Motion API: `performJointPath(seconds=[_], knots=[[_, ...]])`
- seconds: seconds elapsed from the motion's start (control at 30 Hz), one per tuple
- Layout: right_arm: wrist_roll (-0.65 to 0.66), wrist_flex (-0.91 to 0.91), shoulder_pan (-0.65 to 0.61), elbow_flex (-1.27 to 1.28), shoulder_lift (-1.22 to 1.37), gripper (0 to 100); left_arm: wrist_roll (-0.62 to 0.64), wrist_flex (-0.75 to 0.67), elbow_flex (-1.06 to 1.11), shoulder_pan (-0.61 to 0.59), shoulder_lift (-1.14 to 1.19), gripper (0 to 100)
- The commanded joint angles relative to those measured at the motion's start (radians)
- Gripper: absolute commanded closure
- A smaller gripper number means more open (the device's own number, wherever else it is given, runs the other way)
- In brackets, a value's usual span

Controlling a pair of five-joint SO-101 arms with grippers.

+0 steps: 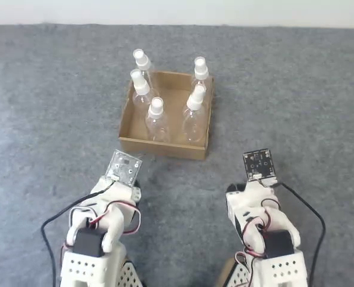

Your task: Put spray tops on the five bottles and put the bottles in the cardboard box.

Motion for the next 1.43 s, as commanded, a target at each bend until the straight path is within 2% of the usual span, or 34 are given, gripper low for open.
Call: performJointPath(seconds=[0.0,0.23,0.5,1.4], knots=[[-0.011,0.116,-0.002,0.02,-0.028,98.9,-0.008,0.086,-0.013,0.002,-0.011,99],[-0.014,0.166,0.002,0.02,-0.028,99.1,-0.006,0.083,-0.013,-0.008,-0.011,99],[-0.012,0.166,-0.001,0.02,-0.028,99.1,-0.006,0.084,-0.013,-0.146,-0.011,99],[-0.012,0.166,-0.001,0.02,-0.028,99.1,-0.006,0.084,-0.013,-0.143,-0.012,99]])
